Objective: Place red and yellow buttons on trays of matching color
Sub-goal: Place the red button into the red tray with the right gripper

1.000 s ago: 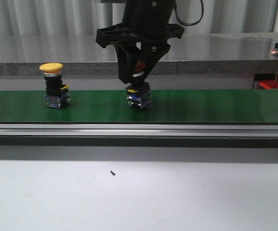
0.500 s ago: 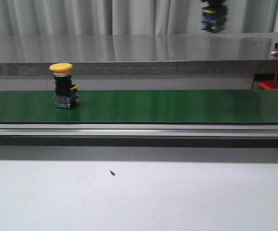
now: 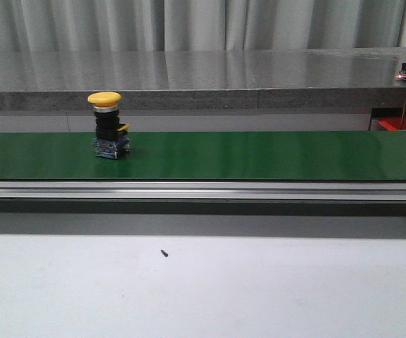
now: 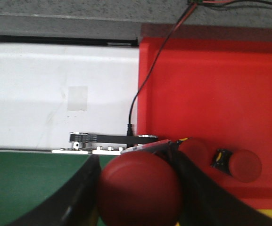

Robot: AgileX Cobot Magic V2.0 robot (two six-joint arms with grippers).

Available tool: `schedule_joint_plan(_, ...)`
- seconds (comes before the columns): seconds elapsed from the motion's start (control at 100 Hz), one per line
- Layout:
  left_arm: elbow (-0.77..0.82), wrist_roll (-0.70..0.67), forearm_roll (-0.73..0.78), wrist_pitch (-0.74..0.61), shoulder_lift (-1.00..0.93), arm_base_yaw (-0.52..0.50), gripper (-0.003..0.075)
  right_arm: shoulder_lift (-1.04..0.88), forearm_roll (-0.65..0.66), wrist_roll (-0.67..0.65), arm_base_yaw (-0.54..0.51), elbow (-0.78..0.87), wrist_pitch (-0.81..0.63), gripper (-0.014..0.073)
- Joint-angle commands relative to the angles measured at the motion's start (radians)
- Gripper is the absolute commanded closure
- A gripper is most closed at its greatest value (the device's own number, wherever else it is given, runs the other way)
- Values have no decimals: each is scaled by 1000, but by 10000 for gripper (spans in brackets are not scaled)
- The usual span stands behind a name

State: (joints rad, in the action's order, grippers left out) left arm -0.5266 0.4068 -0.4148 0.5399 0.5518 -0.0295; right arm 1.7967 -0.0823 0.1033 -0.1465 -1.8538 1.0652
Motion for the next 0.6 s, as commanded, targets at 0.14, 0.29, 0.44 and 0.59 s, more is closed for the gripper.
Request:
schedule_joint_plan(0.14, -28, 2, -27, -65, 2, 10, 740, 28, -1, -2, -54, -38, -61, 404)
schedule_joint_plan(0.29, -28, 2, -27, -65, 2, 10, 740, 98, -1, -3, -60, -92, -88, 404)
schedule_joint_plan(0.44, -28, 2, -27, -61, 2, 10, 740, 180, -11, -21, -60, -156, -109, 404)
schedule_joint_plan(0.59, -28, 2, -27, -59, 2, 10, 740, 259, -11, -35, -63, -215, -102, 404)
